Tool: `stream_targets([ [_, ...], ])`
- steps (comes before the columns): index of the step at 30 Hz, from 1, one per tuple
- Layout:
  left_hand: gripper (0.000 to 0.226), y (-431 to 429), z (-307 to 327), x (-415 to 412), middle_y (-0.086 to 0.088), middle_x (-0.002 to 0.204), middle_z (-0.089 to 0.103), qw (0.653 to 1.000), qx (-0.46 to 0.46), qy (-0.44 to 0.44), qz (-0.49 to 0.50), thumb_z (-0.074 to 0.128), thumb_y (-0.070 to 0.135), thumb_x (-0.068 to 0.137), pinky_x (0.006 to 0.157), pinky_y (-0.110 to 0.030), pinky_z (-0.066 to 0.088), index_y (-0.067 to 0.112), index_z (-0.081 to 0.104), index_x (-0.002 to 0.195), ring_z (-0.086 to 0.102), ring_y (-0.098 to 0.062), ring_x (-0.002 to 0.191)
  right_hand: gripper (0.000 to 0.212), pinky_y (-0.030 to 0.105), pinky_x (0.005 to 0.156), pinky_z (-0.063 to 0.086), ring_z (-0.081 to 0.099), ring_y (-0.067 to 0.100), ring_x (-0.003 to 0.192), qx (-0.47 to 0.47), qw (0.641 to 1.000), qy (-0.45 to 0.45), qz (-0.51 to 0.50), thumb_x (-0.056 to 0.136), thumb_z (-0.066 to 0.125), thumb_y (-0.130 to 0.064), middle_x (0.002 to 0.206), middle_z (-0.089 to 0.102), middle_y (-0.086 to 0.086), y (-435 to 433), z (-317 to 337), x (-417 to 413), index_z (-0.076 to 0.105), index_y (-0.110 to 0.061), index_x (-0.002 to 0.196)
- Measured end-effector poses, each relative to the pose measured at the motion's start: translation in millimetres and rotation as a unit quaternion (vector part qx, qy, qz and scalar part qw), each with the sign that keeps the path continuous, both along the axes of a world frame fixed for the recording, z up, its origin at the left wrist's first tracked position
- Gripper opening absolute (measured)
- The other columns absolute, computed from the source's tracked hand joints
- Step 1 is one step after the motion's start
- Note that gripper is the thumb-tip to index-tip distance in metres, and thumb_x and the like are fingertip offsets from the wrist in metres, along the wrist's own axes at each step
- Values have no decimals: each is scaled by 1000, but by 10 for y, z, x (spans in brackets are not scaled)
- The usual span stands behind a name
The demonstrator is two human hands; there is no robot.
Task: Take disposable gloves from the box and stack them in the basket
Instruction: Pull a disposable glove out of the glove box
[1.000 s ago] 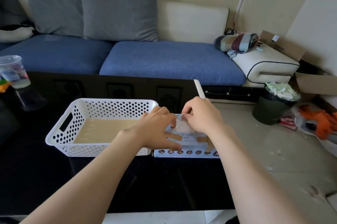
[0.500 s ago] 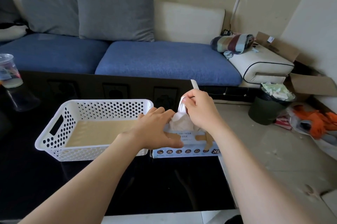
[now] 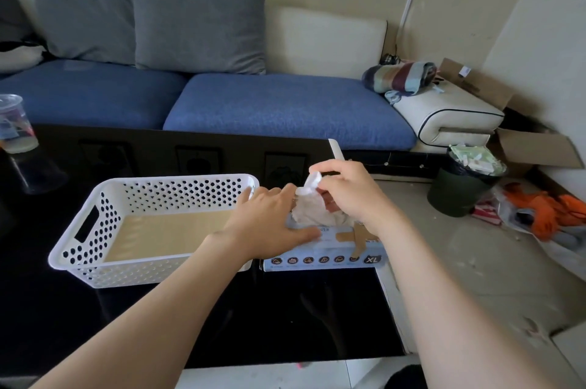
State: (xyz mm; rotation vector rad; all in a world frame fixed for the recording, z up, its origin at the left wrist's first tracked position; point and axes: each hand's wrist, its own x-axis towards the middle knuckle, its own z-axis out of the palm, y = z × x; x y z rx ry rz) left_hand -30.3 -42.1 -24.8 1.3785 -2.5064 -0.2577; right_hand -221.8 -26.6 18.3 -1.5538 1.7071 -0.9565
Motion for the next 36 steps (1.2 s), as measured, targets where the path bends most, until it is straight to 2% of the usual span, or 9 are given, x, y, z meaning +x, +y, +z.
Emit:
stream_targets([
  [3, 41, -25, 28, -56, 11, 103, 66, 994, -70, 83, -4, 62, 61, 94, 99, -40, 46, 29, 54, 117, 63, -15, 95, 43, 35, 94, 58, 73, 7, 101, 14, 999, -5, 33, 93, 68, -15, 98, 81, -13, 41, 58, -43, 67, -34, 131],
  [6, 15, -42, 57, -77, 11, 92, 66, 986, -90, 142, -1, 64, 42, 100, 74, -38, 55, 27, 62, 102, 64, -14, 83, 47, 33, 94, 55, 73, 4, 101, 9, 999, 15, 43, 93, 77, -15, 93, 81, -15, 53, 23, -68, 62, -31, 135],
  [8, 16, -45, 75, -87, 13, 83, 66, 982, -88, 166, 14, 63, 42, 102, 66, -40, 57, 29, 66, 93, 63, -8, 77, 40, 34, 93, 58, 75, 4, 93, -20, 999, 15, 27, 94, 79, -17, 89, 81, -14, 46, -11, -87, 65, -30, 129],
  [14, 14, -65, 151, -92, 19, 76, 72, 954, -39, 291, 56, 69, 36, 99, 72, -34, 61, 31, 79, 92, 68, 0, 73, 26, 27, 84, 59, 73, 3, 88, -77, 994, 62, 51, 89, 74, -11, 90, 78, -13, 56, -23, -133, 77, -34, 101],
  [18, 15, -55, 180, -142, 20, 86, 72, 945, -39, 322, 46, 71, 35, 98, 79, -22, 56, 33, 80, 87, 67, 5, 85, 8, 11, 68, 48, 68, -1, 75, -60, 990, 91, 86, 92, 84, -38, 82, 76, -15, 58, -37, -106, 82, -31, 89],
  [21, 15, -84, 165, -145, 19, 101, 72, 946, 5, 324, 31, 65, 39, 101, 86, -17, 47, 32, 77, 96, 62, 6, 102, 13, 20, 77, 53, 70, 0, 82, -69, 991, 91, 71, 95, 79, -44, 86, 78, -17, 52, -36, -129, 85, -33, 96],
  [25, 23, -124, 88, -119, 21, 108, 72, 950, 83, 302, -11, 55, 52, 104, 93, -28, 54, 35, 70, 110, 63, 2, 114, 17, 28, 81, 57, 72, 3, 82, -52, 991, 80, 91, 101, 72, -39, 84, 78, -15, 67, -36, -178, 86, -30, 102],
  [30, 31, -145, -10, -129, 15, 92, 71, 984, 68, 163, 6, 71, 56, 89, 84, -38, 57, 33, 69, 110, 66, -5, 86, 26, 42, 85, 67, 79, 15, 85, -36, 997, 35, 56, 109, 61, -24, 90, 80, 2, 4, -81, -219, 82, -20, 94],
  [36, 55, -153, -48, -141, 13, 96, 70, 995, 31, 93, 13, 77, 63, 78, 92, -38, 52, 33, 67, 122, 66, -10, 90, 29, 47, 70, 61, 69, 24, 78, -110, 967, 226, -39, 111, 50, -20, 89, 72, 6, -66, -167, -172, 74, -19, 95],
])
